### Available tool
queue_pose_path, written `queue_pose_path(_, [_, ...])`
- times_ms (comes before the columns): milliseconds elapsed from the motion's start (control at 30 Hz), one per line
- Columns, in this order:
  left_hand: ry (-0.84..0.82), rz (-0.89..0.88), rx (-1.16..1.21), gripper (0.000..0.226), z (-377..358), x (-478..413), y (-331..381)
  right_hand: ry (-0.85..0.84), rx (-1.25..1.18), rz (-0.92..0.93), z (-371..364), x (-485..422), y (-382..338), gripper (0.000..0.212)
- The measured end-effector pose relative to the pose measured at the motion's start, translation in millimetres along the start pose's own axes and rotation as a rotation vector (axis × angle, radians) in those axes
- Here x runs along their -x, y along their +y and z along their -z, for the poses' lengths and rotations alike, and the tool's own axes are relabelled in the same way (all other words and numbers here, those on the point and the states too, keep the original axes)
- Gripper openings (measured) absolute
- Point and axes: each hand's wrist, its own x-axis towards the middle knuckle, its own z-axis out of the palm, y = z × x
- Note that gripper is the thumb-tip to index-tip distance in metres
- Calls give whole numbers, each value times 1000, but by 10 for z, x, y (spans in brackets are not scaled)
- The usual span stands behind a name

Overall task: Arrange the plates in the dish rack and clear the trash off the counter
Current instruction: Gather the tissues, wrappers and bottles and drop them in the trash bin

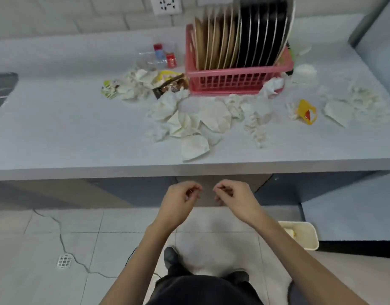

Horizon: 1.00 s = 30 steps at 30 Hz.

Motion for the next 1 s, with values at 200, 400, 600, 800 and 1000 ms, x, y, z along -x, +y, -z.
queue_pose_path(200, [130, 40, 73, 19, 916, -3, -642, -81, -52, 31, -826, -545, -732, 17])
queue_pose_path(400, [176, 15, 105, 22, 1594, -109, -1070, -72, -28, 64, -1414, -950, -1168, 17])
queue_pose_path(600, [223, 25, 120, 21, 1997, -295, -1333, -54, 38, 97, -1681, -1274, -1415, 15])
queue_pose_path(800, [312, 40, 118, 22, 2375, -710, -1514, -38, 61, 138, -1653, -1799, -1616, 15])
queue_pose_path(1000, [353, 57, 84, 22, 2731, -1284, -1561, -13, 103, 240, -1473, -2524, -1856, 13])
